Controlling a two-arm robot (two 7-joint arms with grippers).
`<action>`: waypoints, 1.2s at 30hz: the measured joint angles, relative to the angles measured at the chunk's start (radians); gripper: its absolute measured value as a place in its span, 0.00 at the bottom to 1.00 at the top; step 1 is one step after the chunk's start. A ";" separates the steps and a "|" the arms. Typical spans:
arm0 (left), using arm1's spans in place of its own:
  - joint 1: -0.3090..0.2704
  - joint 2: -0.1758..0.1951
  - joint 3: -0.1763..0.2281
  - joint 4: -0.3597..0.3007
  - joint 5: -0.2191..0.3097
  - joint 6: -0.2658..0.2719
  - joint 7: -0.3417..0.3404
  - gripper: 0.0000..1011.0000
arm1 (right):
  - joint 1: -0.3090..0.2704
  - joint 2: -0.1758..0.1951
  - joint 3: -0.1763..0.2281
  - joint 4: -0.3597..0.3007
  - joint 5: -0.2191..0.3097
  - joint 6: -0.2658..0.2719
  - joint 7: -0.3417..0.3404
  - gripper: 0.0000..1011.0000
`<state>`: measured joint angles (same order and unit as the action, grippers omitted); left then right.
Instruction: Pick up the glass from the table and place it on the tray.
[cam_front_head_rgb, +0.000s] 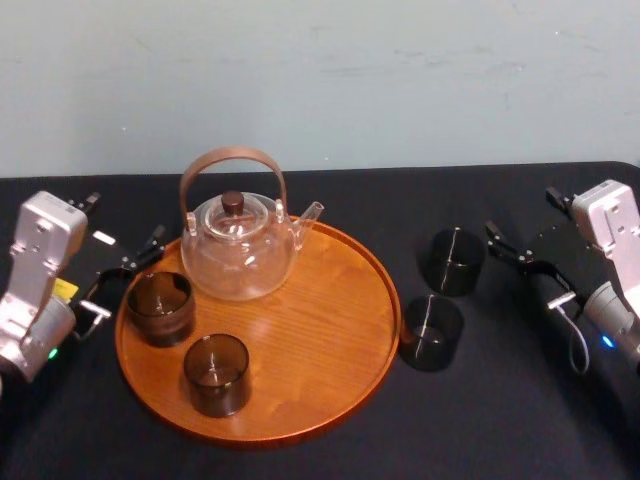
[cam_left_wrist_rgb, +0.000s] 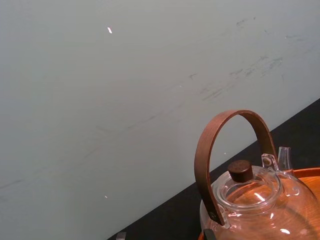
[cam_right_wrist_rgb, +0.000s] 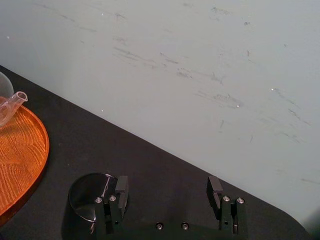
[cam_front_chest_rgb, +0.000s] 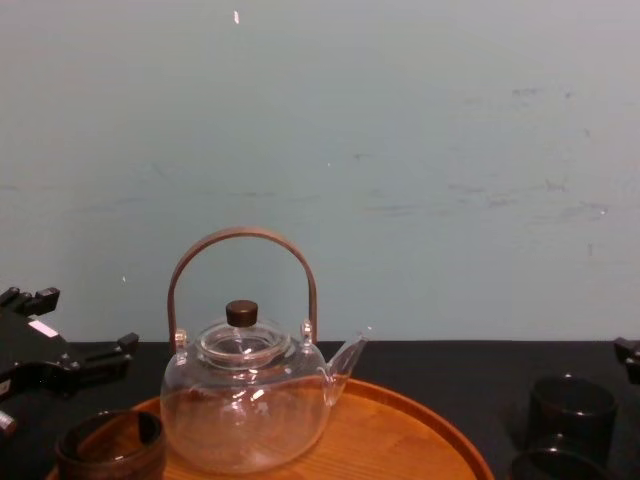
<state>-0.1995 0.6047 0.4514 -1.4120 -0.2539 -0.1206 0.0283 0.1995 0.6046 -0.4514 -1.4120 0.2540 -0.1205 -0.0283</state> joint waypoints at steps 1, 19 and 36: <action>0.000 0.000 0.000 0.000 0.000 0.000 0.000 0.99 | 0.000 0.000 0.000 0.000 0.000 0.000 0.000 0.99; 0.000 0.000 0.000 0.000 0.000 0.000 0.000 0.99 | 0.000 0.000 0.000 0.000 0.000 0.000 0.000 0.99; 0.000 0.000 0.000 0.000 0.000 0.000 0.000 0.99 | 0.000 0.000 0.000 0.000 0.000 0.000 0.000 0.99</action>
<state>-0.1995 0.6047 0.4514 -1.4120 -0.2539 -0.1205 0.0283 0.1995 0.6047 -0.4514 -1.4120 0.2539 -0.1205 -0.0283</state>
